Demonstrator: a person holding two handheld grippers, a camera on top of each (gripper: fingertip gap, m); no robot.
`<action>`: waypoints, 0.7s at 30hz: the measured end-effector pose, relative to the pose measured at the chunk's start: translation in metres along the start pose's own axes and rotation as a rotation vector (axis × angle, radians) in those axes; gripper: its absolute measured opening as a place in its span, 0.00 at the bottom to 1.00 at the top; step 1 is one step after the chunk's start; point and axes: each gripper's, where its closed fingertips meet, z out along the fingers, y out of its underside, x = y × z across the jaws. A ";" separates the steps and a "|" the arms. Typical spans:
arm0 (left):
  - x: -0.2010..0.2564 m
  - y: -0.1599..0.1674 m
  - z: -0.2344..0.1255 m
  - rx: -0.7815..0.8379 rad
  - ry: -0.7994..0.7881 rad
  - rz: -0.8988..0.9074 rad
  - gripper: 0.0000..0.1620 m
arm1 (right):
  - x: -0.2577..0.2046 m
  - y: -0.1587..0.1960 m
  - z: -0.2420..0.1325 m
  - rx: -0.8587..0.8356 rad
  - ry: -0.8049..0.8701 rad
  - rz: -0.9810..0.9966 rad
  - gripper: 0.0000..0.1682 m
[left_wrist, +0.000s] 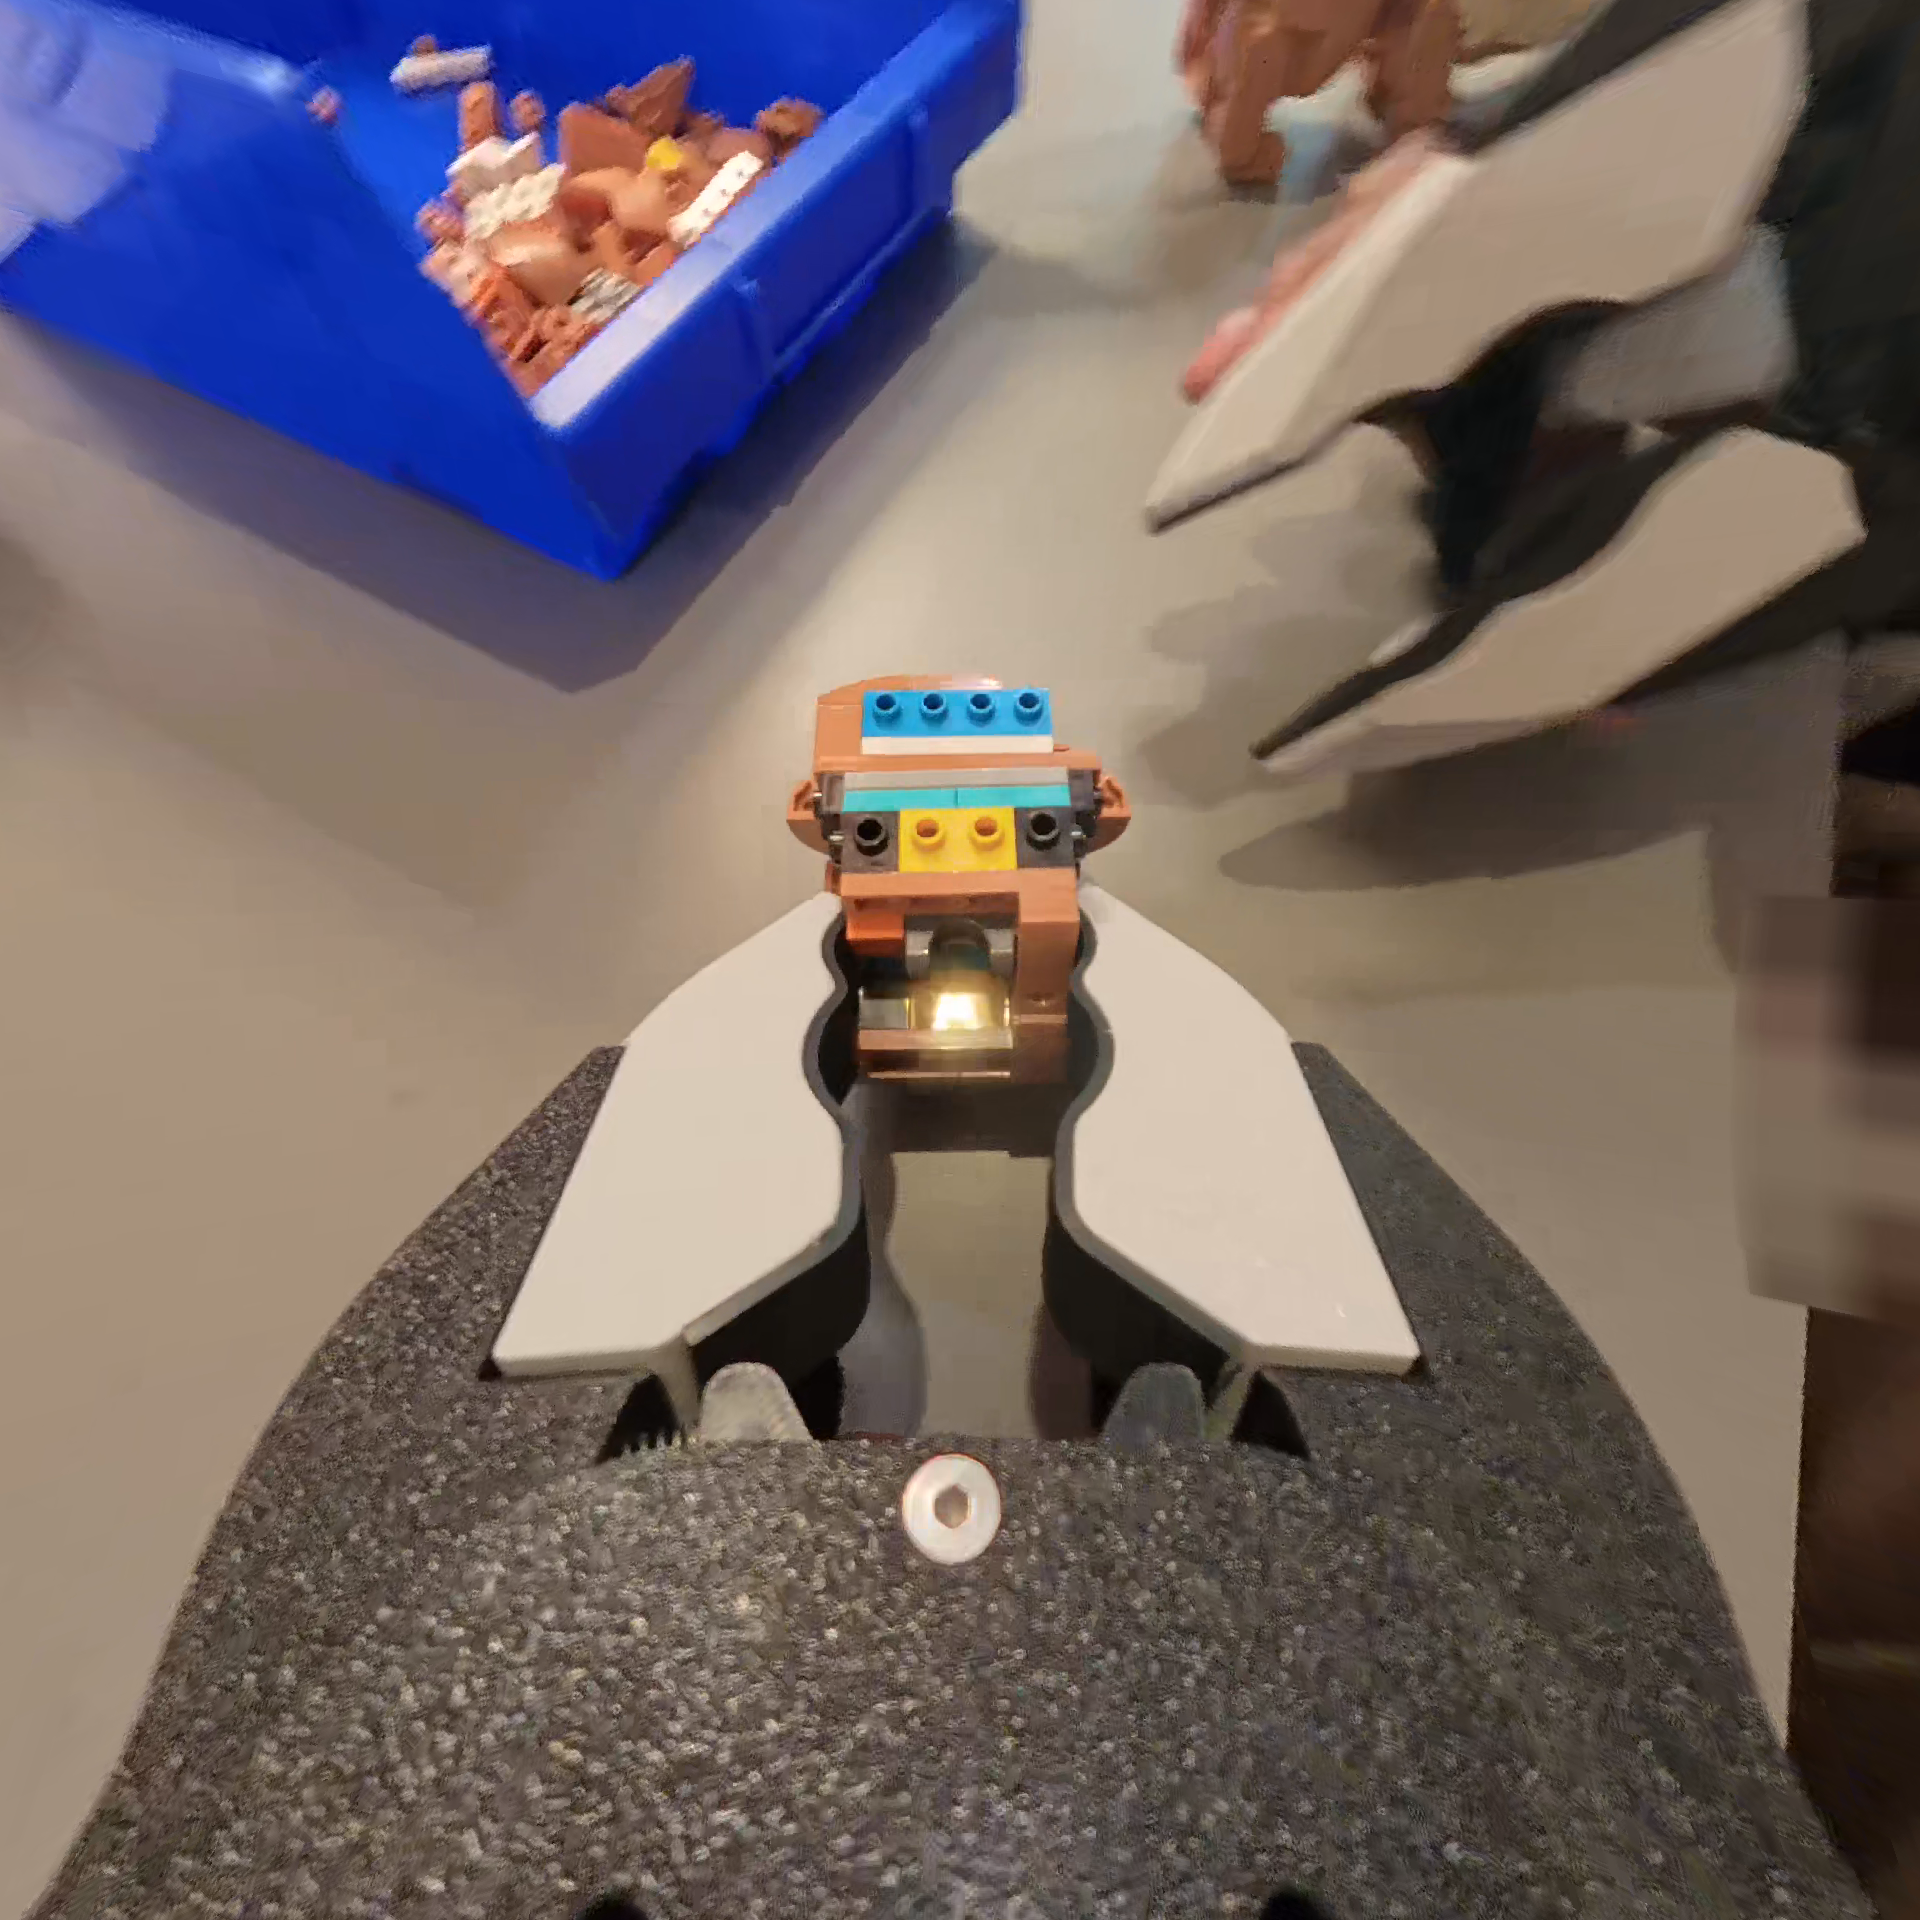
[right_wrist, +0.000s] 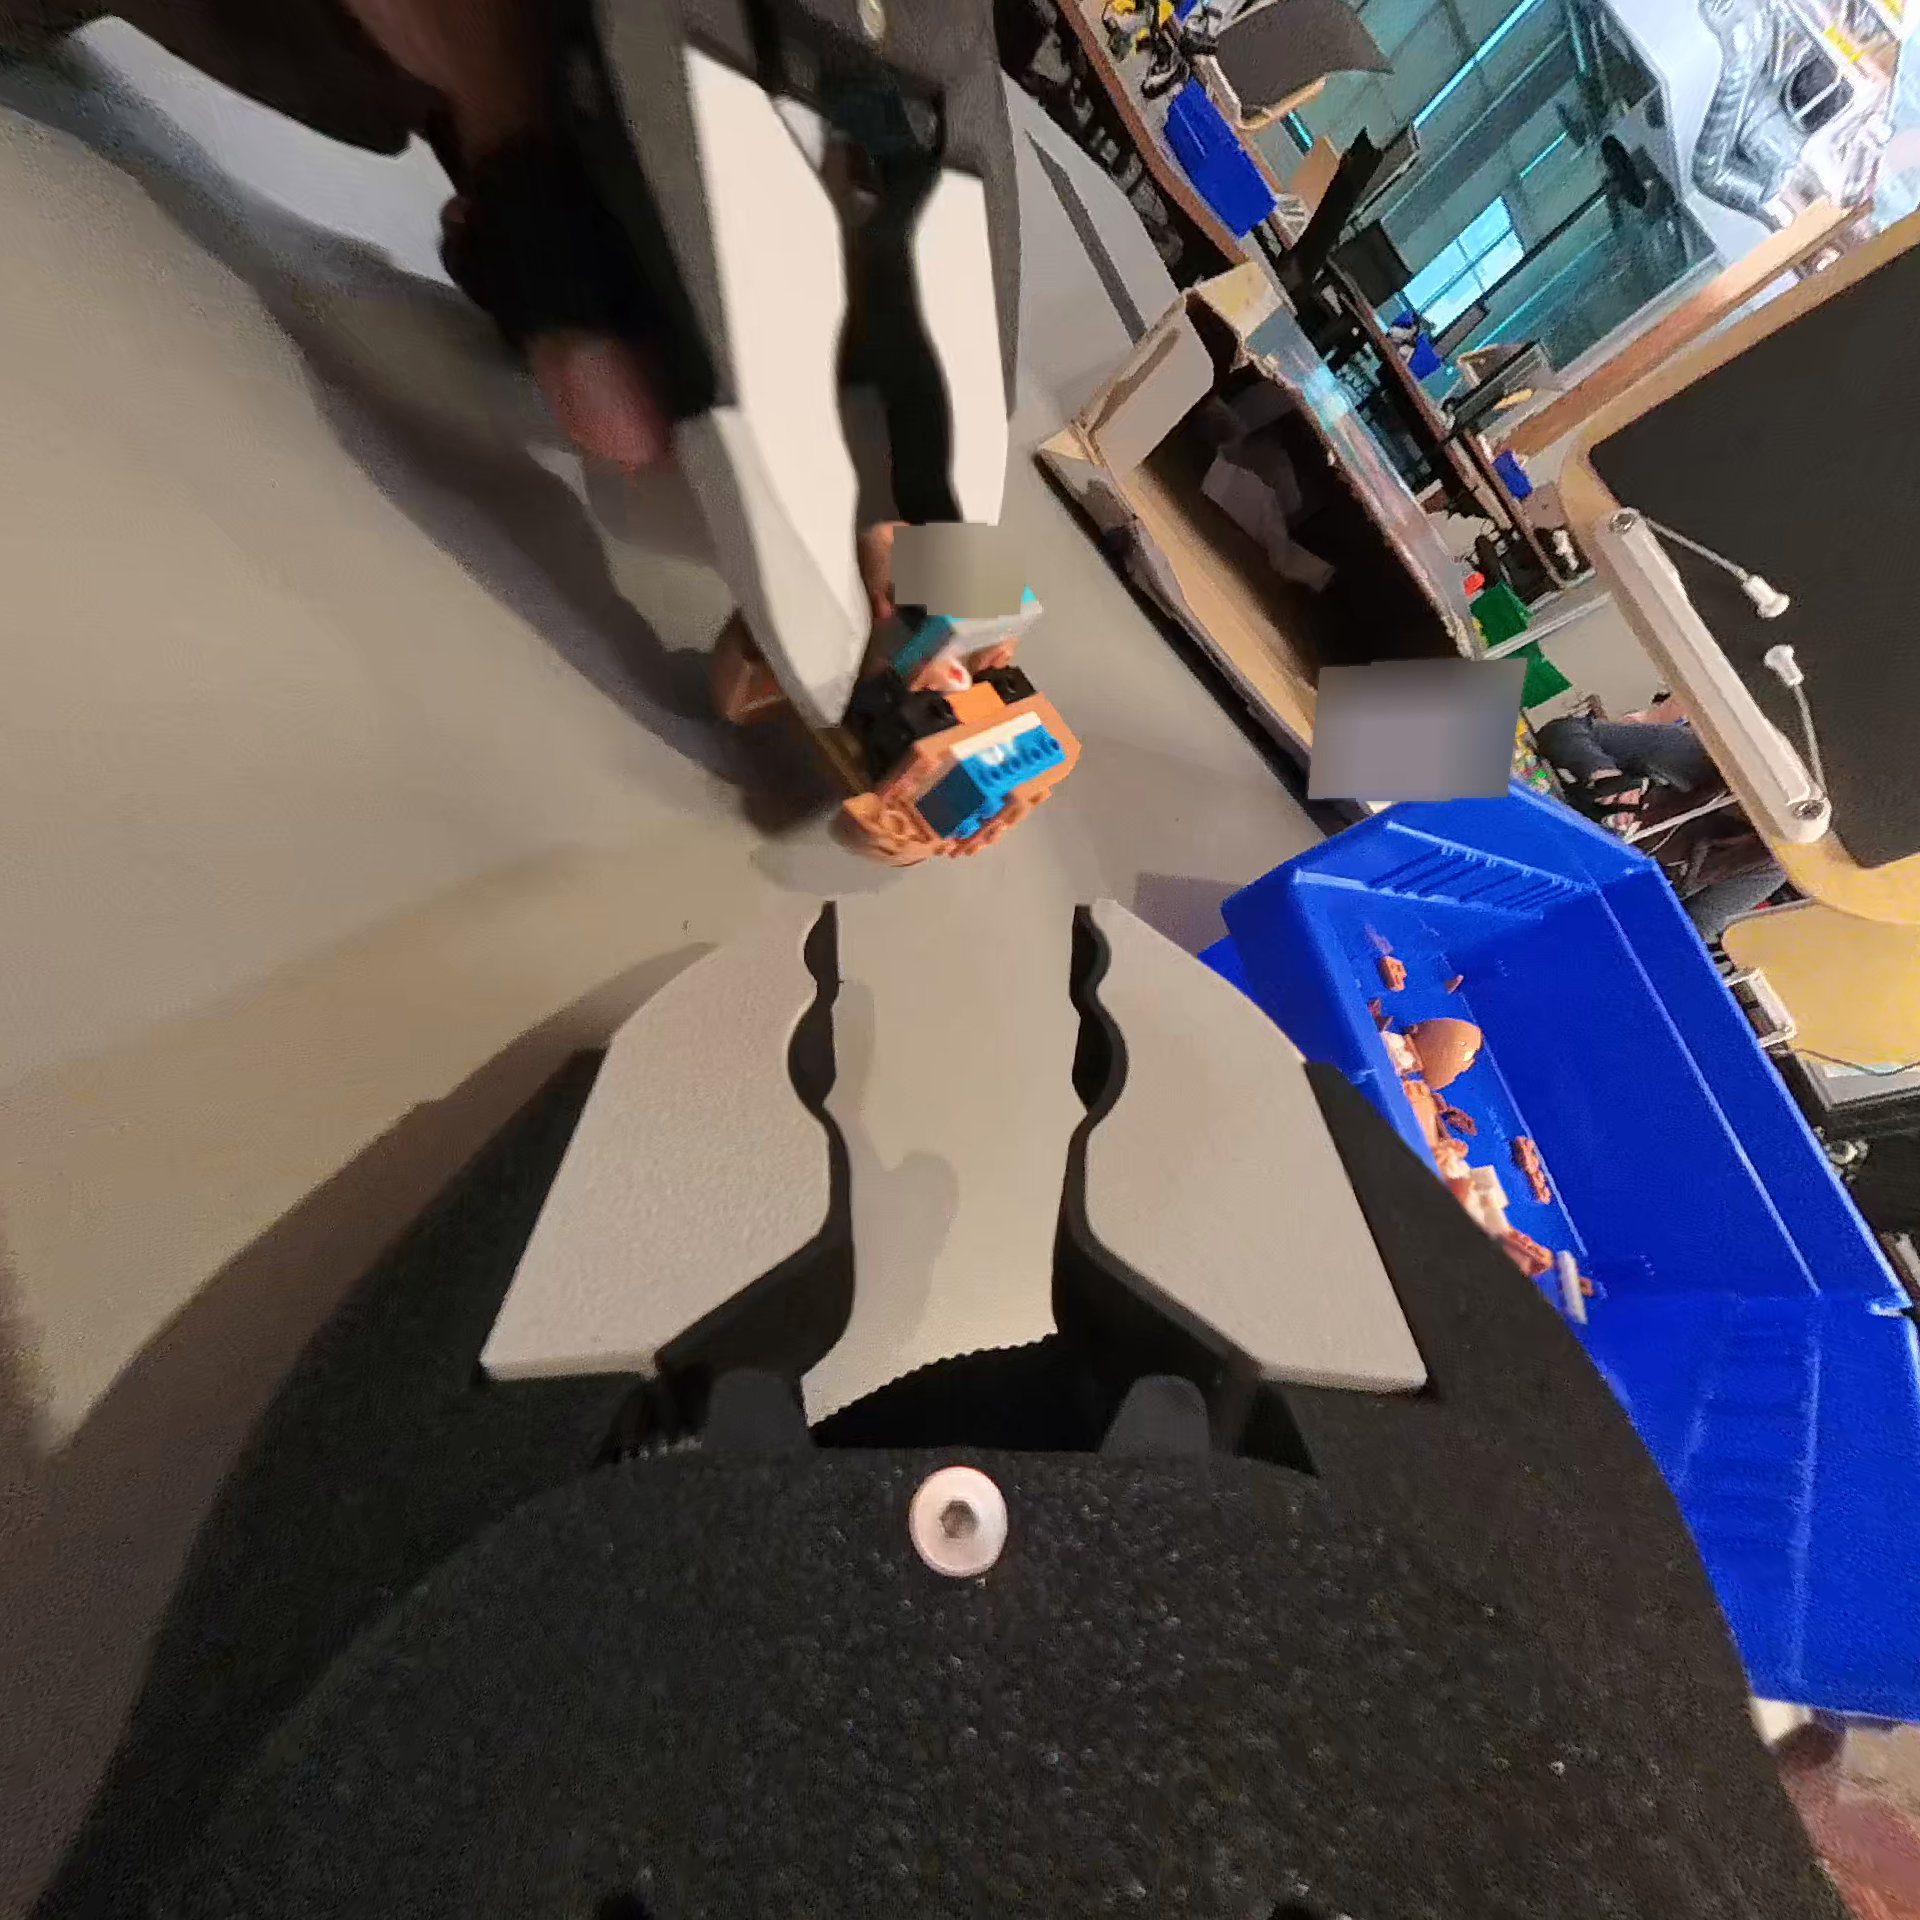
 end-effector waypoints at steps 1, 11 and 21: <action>0.007 -0.001 -0.001 0.011 0.031 0.053 0.23 | 0.000 0.001 0.001 -0.007 -0.007 0.012 0.25; 0.044 -0.019 -0.012 0.140 0.149 0.316 0.23 | -0.010 -0.002 0.001 0.011 -0.073 0.021 0.29; 0.035 -0.049 -0.026 0.268 -0.405 0.995 0.23 | 0.004 -0.001 -0.002 0.019 0.011 0.014 0.29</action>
